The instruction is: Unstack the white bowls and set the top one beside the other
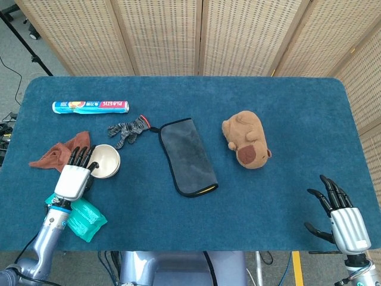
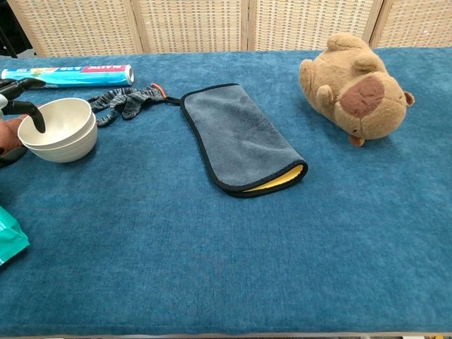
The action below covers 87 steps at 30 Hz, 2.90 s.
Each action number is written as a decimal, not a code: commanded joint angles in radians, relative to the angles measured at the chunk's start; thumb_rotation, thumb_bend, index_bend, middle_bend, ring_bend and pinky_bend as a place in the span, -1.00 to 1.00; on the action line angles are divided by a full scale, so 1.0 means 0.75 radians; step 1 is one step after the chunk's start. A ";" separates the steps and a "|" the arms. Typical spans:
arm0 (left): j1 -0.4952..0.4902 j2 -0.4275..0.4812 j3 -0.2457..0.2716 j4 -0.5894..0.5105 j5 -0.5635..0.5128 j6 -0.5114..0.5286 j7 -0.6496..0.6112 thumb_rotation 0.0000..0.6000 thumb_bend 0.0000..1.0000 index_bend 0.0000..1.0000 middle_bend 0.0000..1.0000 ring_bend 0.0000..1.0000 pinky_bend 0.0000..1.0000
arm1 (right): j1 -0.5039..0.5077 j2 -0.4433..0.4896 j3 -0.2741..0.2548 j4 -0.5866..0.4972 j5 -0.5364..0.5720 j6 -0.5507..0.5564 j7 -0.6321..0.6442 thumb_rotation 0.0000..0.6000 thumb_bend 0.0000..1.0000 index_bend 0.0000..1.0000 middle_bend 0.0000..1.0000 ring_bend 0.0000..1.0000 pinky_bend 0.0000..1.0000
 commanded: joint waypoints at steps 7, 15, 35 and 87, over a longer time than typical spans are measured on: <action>-0.002 -0.022 0.001 0.030 -0.004 0.001 0.002 1.00 -0.21 -0.20 -1.00 -1.00 -0.89 | -0.001 0.001 0.000 -0.001 0.000 0.000 0.000 1.00 -0.69 -0.57 -1.00 -1.00 -0.70; 0.003 -0.061 -0.003 0.076 0.011 0.043 -0.008 1.00 -0.19 -0.20 -1.00 -1.00 -0.89 | -0.001 0.000 -0.001 -0.001 -0.002 0.000 -0.001 1.00 -0.69 -0.57 -1.00 -1.00 -0.70; 0.006 -0.081 0.000 0.093 0.013 0.054 -0.004 1.00 -0.06 -0.19 -1.00 -1.00 -0.89 | -0.001 0.001 0.000 -0.001 -0.003 0.000 0.001 1.00 -0.69 -0.57 -1.00 -1.00 -0.70; -0.015 -0.073 -0.028 0.119 0.128 0.212 0.067 1.00 -0.05 0.41 -0.98 -1.00 -0.89 | -0.006 0.006 0.002 -0.001 -0.003 0.009 0.012 1.00 -0.69 -0.57 -1.00 -1.00 -0.70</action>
